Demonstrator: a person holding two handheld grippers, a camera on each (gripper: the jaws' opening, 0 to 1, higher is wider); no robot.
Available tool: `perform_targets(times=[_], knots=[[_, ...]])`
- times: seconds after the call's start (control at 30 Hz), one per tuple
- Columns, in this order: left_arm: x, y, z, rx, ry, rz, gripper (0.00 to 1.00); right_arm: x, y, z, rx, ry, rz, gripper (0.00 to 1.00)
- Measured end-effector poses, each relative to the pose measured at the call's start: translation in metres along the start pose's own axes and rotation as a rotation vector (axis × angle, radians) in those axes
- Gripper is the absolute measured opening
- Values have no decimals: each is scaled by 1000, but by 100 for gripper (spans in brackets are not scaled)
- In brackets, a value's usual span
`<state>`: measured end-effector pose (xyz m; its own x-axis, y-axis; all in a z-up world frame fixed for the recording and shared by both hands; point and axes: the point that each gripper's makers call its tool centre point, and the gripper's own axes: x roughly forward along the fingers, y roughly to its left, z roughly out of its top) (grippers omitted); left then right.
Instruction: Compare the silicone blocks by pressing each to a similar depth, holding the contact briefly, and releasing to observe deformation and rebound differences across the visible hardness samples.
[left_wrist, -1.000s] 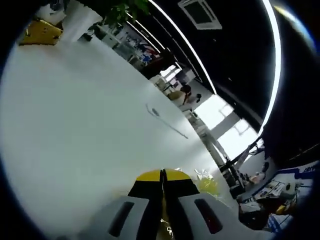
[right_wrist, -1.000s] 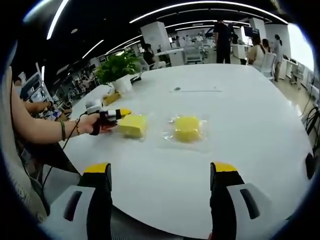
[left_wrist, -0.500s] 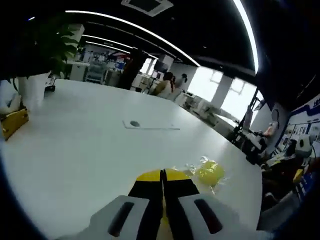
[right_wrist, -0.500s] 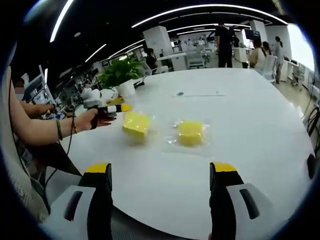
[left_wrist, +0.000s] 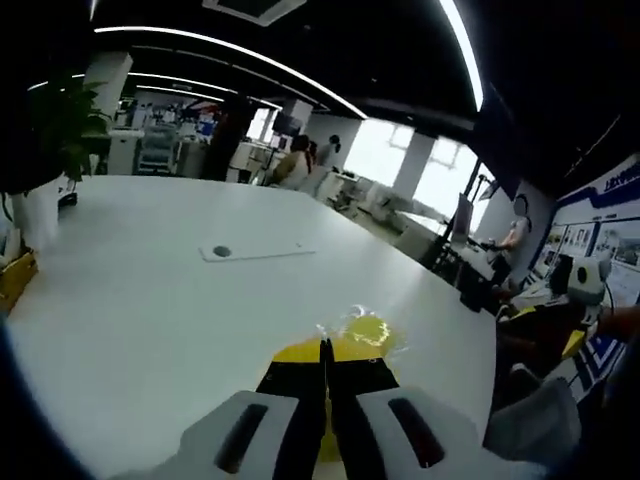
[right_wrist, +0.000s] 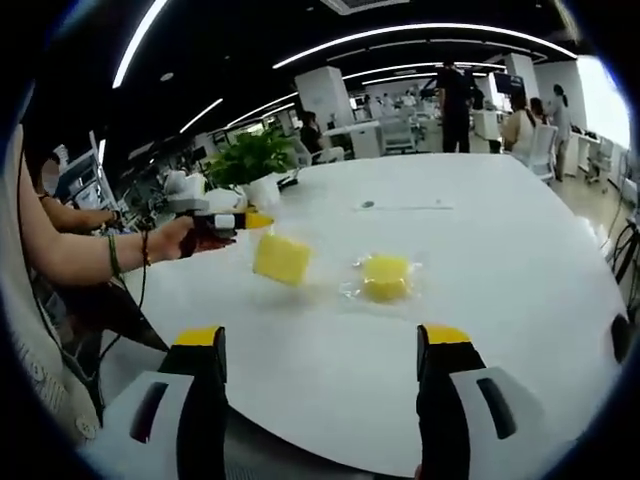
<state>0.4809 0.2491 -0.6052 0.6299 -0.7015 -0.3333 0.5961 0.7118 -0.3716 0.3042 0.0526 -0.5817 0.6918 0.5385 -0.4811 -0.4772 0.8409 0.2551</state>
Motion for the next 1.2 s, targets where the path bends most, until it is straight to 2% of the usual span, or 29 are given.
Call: perform_targets(times=[0.2,0.37,0.73,1.03,1.2], knots=[[-9,-21,2,28,19,-9,0,-9,6,6,-30,-23,19,73],[-17,-31,7,54,20,-8,0,-19,10,15,-55,-54,30,74],[-40,-72,28,99,-5,-46,0,-35,19,41,-147,-82,94,76],[-56,-103,53,145,-29,-108,0,-30,30,70,-254,-68,201,81],[-59,-120,58,200,-7,-145,0,-19,34,86,-336,-51,248,82]])
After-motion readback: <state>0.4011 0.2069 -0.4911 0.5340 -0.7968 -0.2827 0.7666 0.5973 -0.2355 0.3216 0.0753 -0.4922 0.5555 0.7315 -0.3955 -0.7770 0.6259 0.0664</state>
